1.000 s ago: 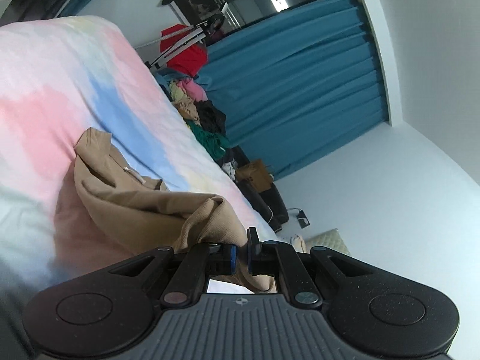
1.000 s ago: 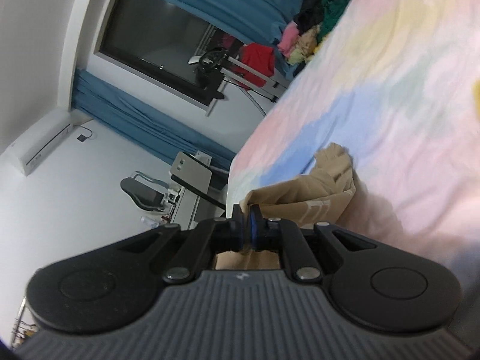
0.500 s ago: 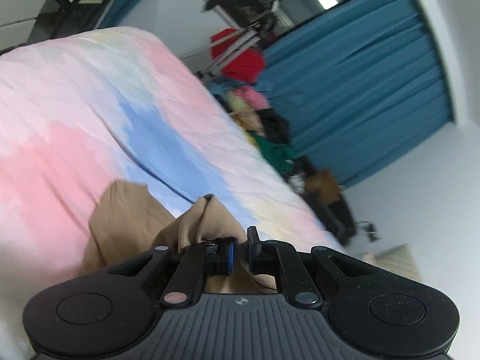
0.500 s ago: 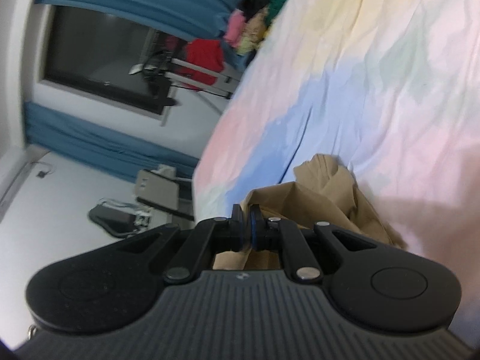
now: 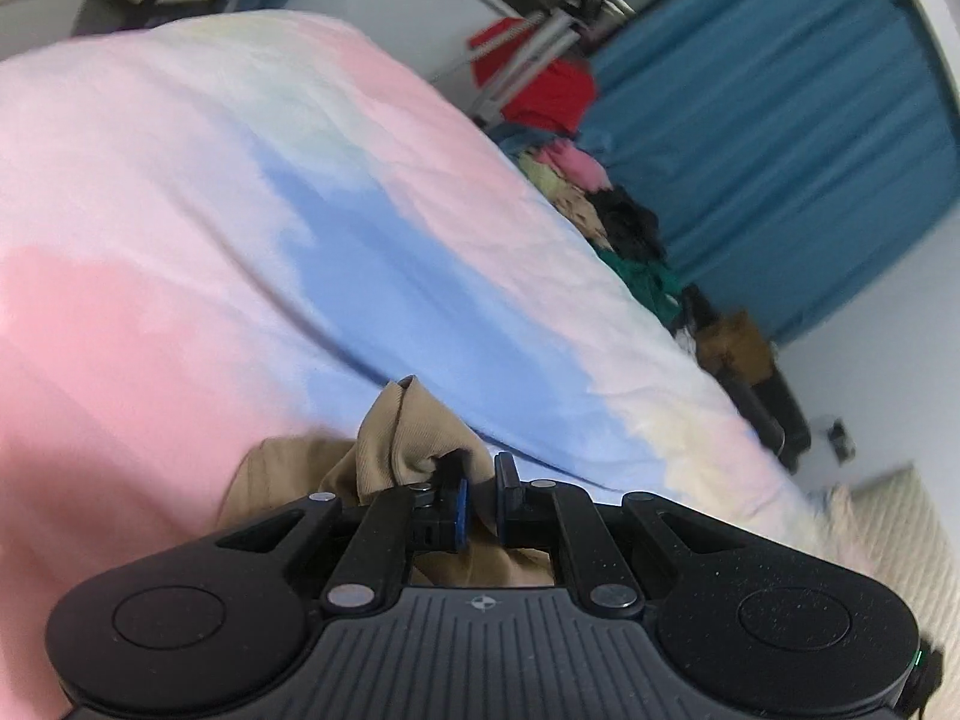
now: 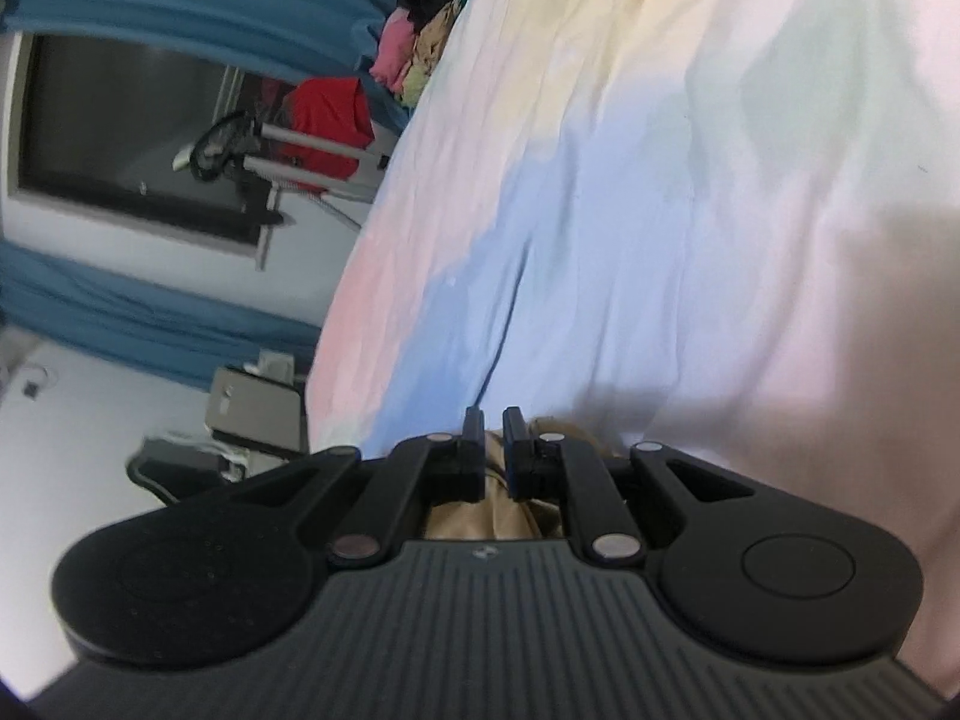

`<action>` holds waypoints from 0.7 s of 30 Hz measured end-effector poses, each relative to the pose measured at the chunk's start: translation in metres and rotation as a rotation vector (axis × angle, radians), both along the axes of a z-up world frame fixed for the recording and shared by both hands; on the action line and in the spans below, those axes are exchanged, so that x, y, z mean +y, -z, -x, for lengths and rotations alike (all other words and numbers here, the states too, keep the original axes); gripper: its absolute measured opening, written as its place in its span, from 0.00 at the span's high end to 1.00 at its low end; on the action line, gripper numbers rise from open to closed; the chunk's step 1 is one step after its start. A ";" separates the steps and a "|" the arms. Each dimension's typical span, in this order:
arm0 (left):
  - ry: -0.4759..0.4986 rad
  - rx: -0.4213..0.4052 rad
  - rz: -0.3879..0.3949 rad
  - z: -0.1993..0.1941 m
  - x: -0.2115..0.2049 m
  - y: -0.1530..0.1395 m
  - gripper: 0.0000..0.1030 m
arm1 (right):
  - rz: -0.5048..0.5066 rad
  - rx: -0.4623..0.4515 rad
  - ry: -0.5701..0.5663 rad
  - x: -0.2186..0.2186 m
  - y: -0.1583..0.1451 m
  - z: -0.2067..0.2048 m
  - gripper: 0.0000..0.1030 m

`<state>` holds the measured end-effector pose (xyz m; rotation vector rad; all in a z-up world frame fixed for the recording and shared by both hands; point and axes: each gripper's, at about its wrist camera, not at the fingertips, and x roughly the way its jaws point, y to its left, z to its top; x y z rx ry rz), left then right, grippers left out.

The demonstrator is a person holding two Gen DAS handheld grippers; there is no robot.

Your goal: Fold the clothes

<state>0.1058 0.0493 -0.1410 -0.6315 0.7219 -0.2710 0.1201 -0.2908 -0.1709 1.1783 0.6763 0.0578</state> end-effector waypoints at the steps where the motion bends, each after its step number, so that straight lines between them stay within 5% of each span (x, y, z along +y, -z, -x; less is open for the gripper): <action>1: 0.014 -0.018 -0.018 0.000 -0.003 -0.001 0.92 | 0.021 -0.005 -0.011 0.002 -0.001 -0.003 0.90; 3: 0.042 -0.044 -0.054 0.001 -0.011 -0.004 0.85 | 0.076 -0.023 -0.037 0.007 -0.007 -0.007 0.90; 8: 0.092 -0.107 -0.143 0.016 -0.025 -0.018 0.34 | 0.261 -0.123 -0.098 0.027 -0.034 -0.005 0.89; 10: 0.101 -0.150 -0.191 0.026 -0.030 -0.027 0.24 | 0.332 -0.171 -0.126 0.036 -0.046 0.000 0.82; 12: 0.111 -0.199 -0.252 0.039 -0.036 -0.035 0.23 | 0.363 -0.218 -0.161 0.043 -0.053 0.007 0.35; 13: 0.121 -0.216 -0.280 0.046 -0.040 -0.038 0.22 | 0.370 -0.242 -0.179 0.046 -0.056 0.010 0.27; 17: 0.140 -0.193 -0.397 0.055 -0.053 -0.032 0.22 | 0.450 -0.264 -0.289 0.067 -0.057 0.014 0.25; 21: 0.151 -0.127 -0.543 0.049 -0.065 -0.015 0.22 | 0.634 -0.223 -0.386 0.093 -0.046 0.006 0.52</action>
